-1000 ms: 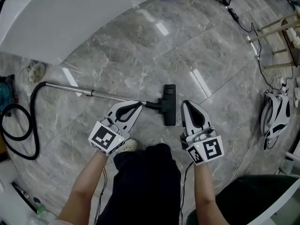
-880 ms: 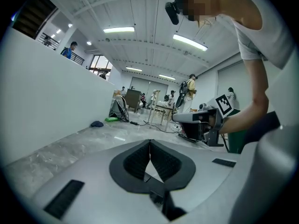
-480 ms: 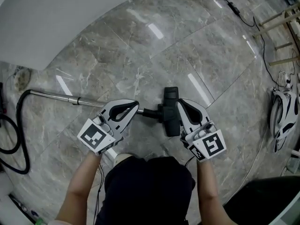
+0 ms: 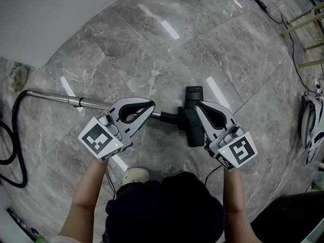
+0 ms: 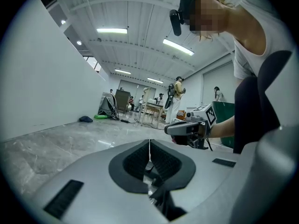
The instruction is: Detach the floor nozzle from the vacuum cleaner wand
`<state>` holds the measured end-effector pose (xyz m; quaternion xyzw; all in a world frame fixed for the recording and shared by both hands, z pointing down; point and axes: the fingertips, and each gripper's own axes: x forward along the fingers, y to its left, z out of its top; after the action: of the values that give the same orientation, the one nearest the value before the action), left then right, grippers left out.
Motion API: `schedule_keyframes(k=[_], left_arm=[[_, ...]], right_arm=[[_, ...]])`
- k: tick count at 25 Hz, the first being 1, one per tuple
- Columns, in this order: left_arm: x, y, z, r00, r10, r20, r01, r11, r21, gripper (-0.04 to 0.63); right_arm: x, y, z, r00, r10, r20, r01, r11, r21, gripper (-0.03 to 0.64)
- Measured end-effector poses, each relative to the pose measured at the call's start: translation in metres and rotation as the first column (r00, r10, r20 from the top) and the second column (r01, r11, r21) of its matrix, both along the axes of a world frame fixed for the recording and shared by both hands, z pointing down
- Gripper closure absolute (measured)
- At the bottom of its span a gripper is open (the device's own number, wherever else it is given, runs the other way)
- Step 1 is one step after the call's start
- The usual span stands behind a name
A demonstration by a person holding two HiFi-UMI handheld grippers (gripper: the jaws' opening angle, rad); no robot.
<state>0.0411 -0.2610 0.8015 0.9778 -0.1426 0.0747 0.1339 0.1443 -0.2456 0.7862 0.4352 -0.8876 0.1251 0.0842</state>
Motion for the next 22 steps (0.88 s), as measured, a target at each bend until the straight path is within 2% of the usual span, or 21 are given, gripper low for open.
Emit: schedule_keyframes(k=[3, 5, 8, 9, 11, 12, 14, 15, 16, 18, 20, 22], left_arm=[[-0.006, 0.009, 0.006, 0.998, 0.058, 0.022, -0.059, 0.998, 0.012, 0.583], [-0.011, 0.014, 0.011, 0.994, 0.093, 0.055, -0.095, 0.995, 0.029, 0.583], [-0.016, 0.020, 0.017, 0.982, 0.140, 0.129, -0.155, 0.981, 0.118, 0.574], [-0.017, 0.022, 0.019, 0.976, 0.155, 0.156, -0.177, 0.974, 0.144, 0.554], [-0.016, 0.027, 0.022, 0.965, 0.176, 0.192, -0.211, 0.961, 0.178, 0.425], [-0.015, 0.029, 0.023, 0.962, 0.182, 0.205, -0.223, 0.955, 0.196, 0.381], [-0.015, 0.031, 0.030, 0.946, 0.190, 0.261, -0.253, 0.939, 0.232, 0.353], [-0.016, 0.033, 0.037, 0.927, 0.199, 0.316, -0.282, 0.928, 0.243, 0.339], [-0.017, 0.035, 0.044, 0.898, 0.215, 0.385, -0.324, 0.914, 0.246, 0.325], [-0.019, 0.042, 0.060, 0.822, 0.252, 0.511, -0.415, 0.879, 0.234, 0.313], [-0.019, 0.049, 0.078, 0.753, 0.281, 0.595, -0.482, 0.851, 0.208, 0.311], [-0.022, 0.052, 0.102, 0.683, 0.287, 0.672, -0.526, 0.831, 0.180, 0.311]], right_arm=[[-0.006, 0.003, 0.009, 0.999, -0.015, -0.034, 0.015, 1.000, -0.013, 0.598], [-0.011, 0.005, 0.017, 0.995, -0.044, -0.093, 0.042, 0.999, -0.027, 0.597], [-0.019, 0.006, 0.027, 0.973, -0.087, -0.212, 0.085, 0.996, -0.019, 0.597], [-0.022, 0.007, 0.029, 0.969, -0.098, -0.229, 0.096, 0.995, -0.020, 0.595], [-0.025, 0.011, 0.032, 0.966, -0.120, -0.228, 0.114, 0.993, -0.040, 0.556], [-0.027, 0.013, 0.034, 0.965, -0.135, -0.226, 0.126, 0.991, -0.056, 0.525], [-0.032, 0.015, 0.040, 0.951, -0.179, -0.250, 0.163, 0.983, -0.084, 0.436], [-0.036, 0.017, 0.043, 0.938, -0.209, -0.278, 0.189, 0.977, -0.097, 0.412], [-0.040, 0.019, 0.046, 0.919, -0.241, -0.311, 0.217, 0.970, -0.112, 0.400], [-0.051, 0.024, 0.054, 0.867, -0.306, -0.393, 0.268, 0.952, -0.150, 0.393], [-0.061, 0.029, 0.072, 0.776, -0.373, -0.508, 0.316, 0.928, -0.199, 0.391], [-0.068, 0.034, 0.097, 0.641, -0.429, -0.636, 0.350, 0.901, -0.255, 0.388]])
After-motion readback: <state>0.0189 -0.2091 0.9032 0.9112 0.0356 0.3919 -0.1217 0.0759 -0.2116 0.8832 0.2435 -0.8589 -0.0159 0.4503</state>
